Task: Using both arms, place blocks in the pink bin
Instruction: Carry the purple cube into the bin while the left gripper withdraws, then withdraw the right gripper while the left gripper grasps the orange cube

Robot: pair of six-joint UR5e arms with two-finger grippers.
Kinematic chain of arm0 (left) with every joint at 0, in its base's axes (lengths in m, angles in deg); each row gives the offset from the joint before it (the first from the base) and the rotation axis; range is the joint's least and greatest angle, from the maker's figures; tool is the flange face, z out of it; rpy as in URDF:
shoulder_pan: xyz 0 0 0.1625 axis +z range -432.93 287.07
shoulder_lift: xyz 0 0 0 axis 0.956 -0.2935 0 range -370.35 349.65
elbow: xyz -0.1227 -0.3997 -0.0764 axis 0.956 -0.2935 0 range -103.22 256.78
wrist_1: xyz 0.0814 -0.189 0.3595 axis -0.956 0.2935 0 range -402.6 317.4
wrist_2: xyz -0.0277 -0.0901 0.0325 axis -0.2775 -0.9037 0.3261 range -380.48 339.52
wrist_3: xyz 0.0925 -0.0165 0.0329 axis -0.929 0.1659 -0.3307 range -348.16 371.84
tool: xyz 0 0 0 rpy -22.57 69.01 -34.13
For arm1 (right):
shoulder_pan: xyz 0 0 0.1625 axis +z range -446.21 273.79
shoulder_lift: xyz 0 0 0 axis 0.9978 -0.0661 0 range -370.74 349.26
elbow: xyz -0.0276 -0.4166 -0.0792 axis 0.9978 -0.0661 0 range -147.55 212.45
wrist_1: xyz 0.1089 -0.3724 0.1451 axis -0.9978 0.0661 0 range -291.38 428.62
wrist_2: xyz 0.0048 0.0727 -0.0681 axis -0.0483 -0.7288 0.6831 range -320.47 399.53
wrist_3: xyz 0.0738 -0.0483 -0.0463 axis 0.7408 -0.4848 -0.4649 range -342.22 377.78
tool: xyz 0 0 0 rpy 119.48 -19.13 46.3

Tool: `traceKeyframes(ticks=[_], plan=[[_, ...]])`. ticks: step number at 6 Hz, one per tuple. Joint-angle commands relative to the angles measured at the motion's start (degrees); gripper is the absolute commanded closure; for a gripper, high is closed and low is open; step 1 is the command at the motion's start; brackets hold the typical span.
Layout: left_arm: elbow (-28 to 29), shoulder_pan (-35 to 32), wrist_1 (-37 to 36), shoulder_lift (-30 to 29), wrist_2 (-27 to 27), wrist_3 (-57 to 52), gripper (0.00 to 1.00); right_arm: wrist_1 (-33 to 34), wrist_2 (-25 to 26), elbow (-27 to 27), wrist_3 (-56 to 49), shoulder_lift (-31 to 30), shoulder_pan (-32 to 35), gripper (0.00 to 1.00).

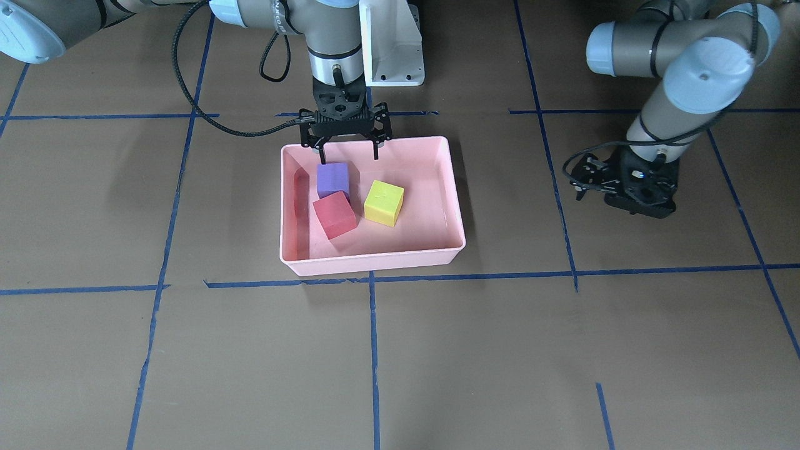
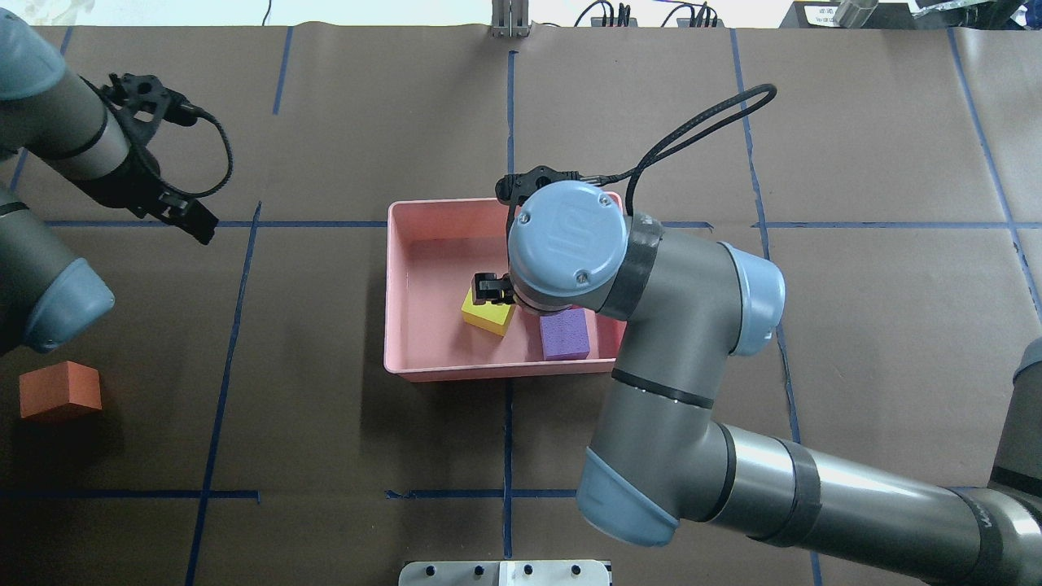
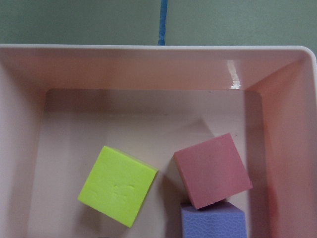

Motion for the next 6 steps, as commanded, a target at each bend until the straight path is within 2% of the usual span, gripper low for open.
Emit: traceKeyframes(ticks=[1,2,3,4,5,6], plan=[[-0.87,-4.33,1.23,9.4,-0.45,-5.04,0.0,2.4,-7.01,2.2,-6.53,-1.76,5.71,0.0],[-3.31,-4.61,4.2,16.25,-0.45,-0.62,0.0,5.73,-10.08,4.92,-13.03,-3.6,9.74,0.0],[-5.34,-4.53,11.36,21.71,-0.36,14.74,0.0,6.63,-14.99,8.6,-20.31,-8.32,14.91,0.0],[-4.75,-4.18,23.79,27.86,-0.1,25.77,0.0,6.73,-18.78,10.12,-28.74,-12.11,20.1,0.0],[-4.31,-3.57,32.96,32.01,-0.19,33.97,0.0,6.73,-21.08,10.22,-37.0,-15.28,24.76,0.0],[-4.3,-0.34,35.4,33.35,0.07,39.27,0.0,6.64,-23.27,10.31,-45.7,-18.62,29.33,0.0]])
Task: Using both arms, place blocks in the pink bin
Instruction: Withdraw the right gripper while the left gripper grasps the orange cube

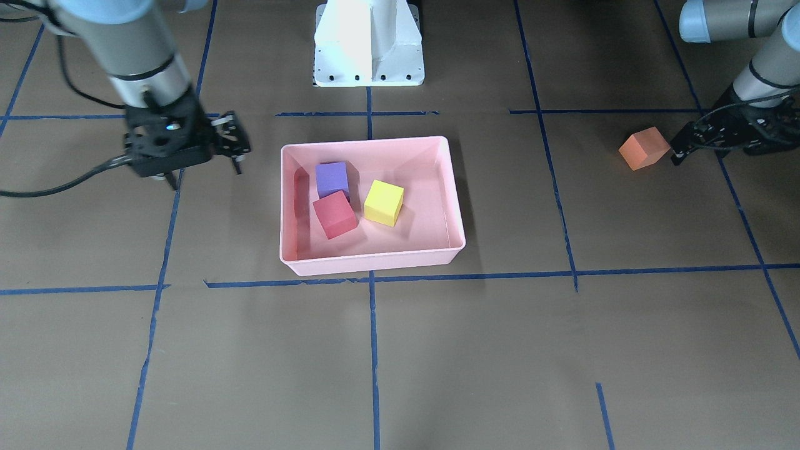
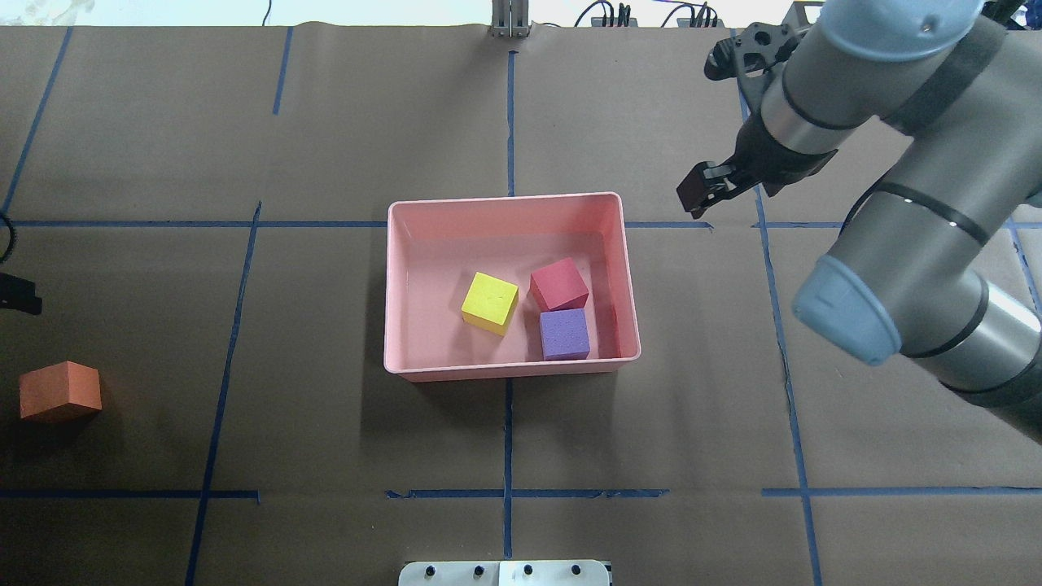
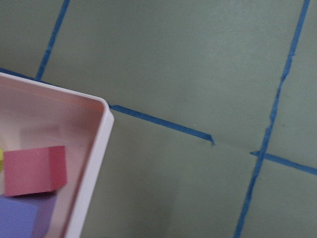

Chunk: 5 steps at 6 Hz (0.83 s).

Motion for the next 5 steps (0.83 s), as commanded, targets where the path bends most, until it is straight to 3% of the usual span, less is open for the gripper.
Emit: traceKeyframes(ticks=[1,3,5], plan=[[0.09,6.5,5.17,2.42,0.97,10.66,0.0,-0.02,-4.81,0.61,-15.81,-6.42,8.98,0.0],[1.22,10.56,6.32,2.42,1.15,13.07,0.0,-0.46,-6.15,1.84,-25.35,-12.06,13.14,0.0],[4.55,13.38,6.67,2.07,1.15,12.73,0.0,-0.55,-6.07,1.85,-25.64,-13.13,13.24,0.0]])
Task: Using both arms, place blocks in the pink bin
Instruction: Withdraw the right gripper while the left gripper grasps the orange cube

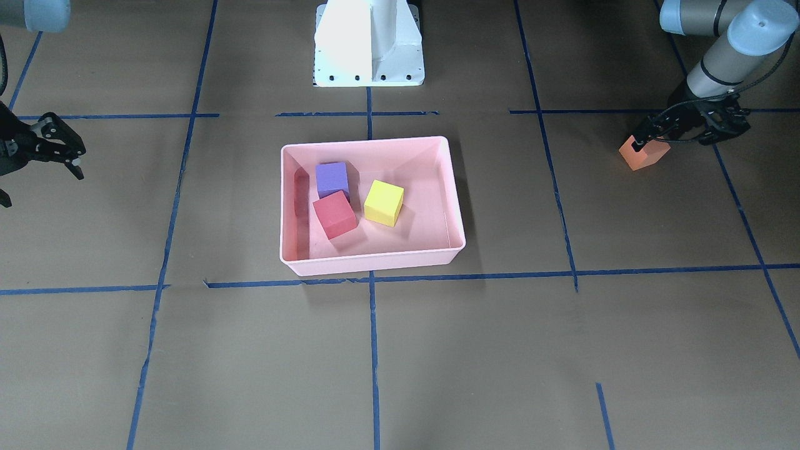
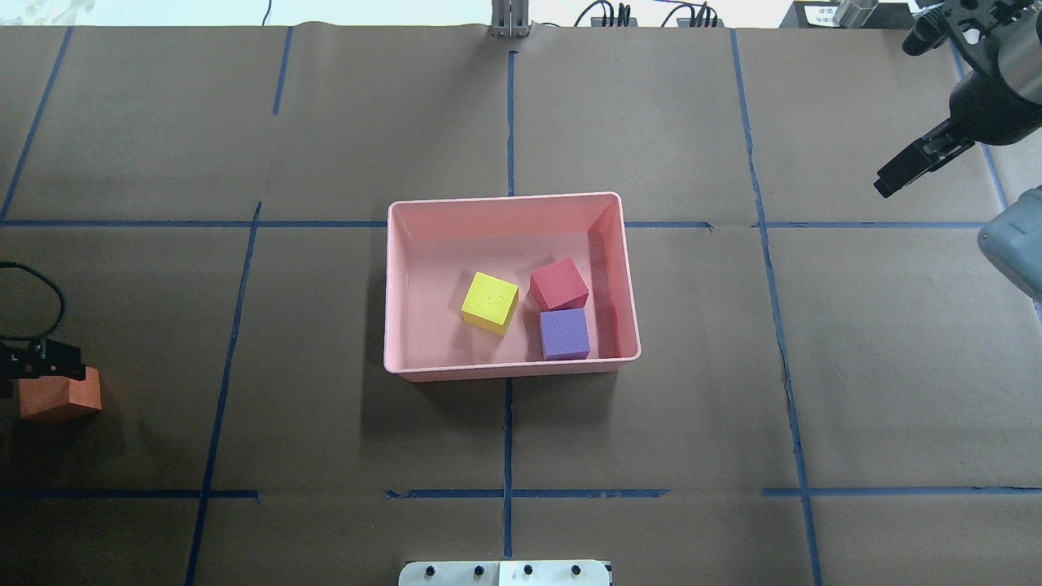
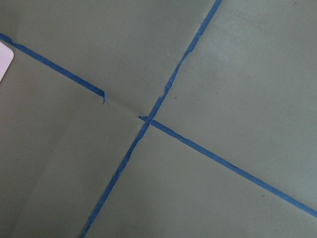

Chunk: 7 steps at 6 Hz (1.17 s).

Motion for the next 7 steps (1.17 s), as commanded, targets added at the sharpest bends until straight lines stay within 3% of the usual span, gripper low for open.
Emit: traceKeyframes(ticks=[1,2,3,4,7], plan=[[4.81,1.97,2.88,-0.76,0.05,-0.2,0.0,-0.08,0.07,0.13,-0.94,-1.12,0.18,0.0],[6.49,1.98,4.73,-1.81,0.05,-0.03,0.0,-0.16,0.24,0.22,-1.03,-1.56,0.18,0.0],[6.25,1.98,4.75,-1.82,-0.04,-0.03,0.14,-0.16,0.24,0.31,-1.03,-1.65,0.18,0.0],[5.81,1.89,4.75,-1.74,-0.13,-0.2,0.51,-0.16,0.24,0.48,-1.03,-1.65,0.18,0.0],[-2.08,1.28,4.05,-2.35,-0.13,-0.12,0.53,-0.43,-0.02,1.18,-2.86,-5.15,0.79,0.0]])
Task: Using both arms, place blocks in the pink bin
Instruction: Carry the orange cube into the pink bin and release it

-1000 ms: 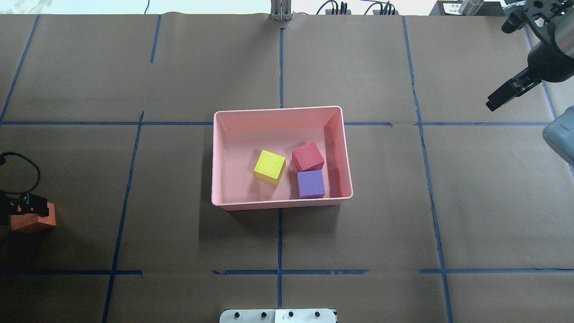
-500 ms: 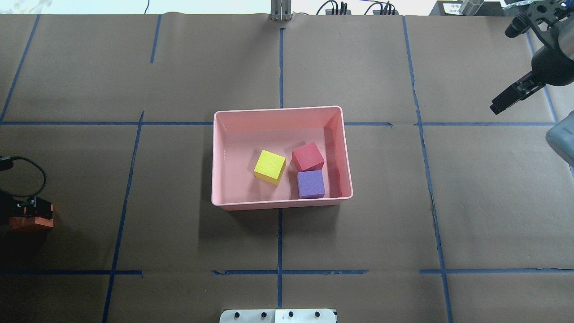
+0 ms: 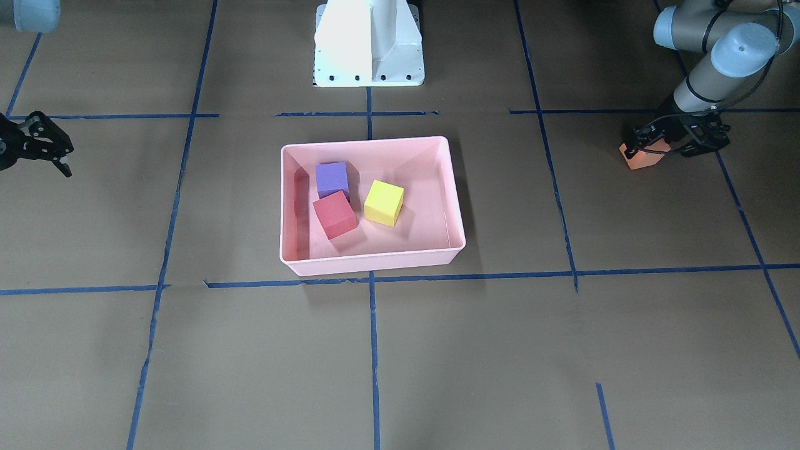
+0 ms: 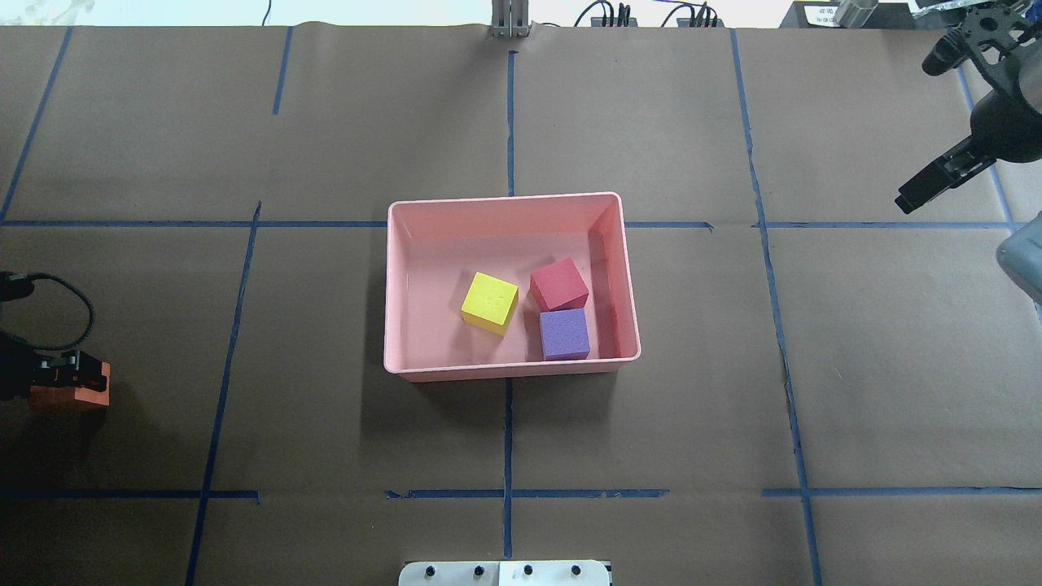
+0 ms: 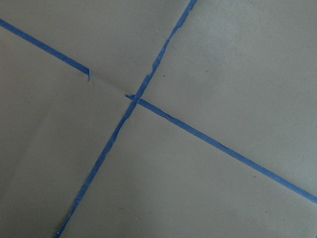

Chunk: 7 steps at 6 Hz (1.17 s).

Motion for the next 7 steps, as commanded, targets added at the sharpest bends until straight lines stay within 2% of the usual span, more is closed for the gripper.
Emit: traceKeyframes(ticks=[1,2,3,4,5,6,7], plan=[[-4.79,-0.73,-1.45,-3.82,0.22,0.15,0.52,0.02,-1.55,0.43,-5.25,-3.76,3.09,0.0],[-5.15,-1.43,-6.77,-9.87,0.22,0.23,0.52,0.02,-4.69,0.43,-11.38,-7.0,7.47,0.0],[-5.51,-1.44,-15.09,-17.41,0.22,0.24,0.52,-0.06,-7.16,0.35,-17.27,-10.25,12.12,0.0],[-5.51,-1.35,-24.05,-25.32,0.3,0.32,0.52,-0.06,-7.53,0.35,-21.24,-13.33,15.56,0.0],[-5.6,-0.92,-36.85,-36.18,0.39,0.5,0.52,-0.06,-8.23,0.35,-23.37,-16.84,18.99,0.0],[-5.25,1.35,-48.2,-45.78,1.87,0.85,0.52,-0.41,-8.94,0.35,-23.39,-18.53,20.33,0.0],[-3.59,5.9,-50.83,-51.27,7.02,5.2,0.52,-0.42,-8.94,0.26,-23.39,-18.72,20.34,0.0]])
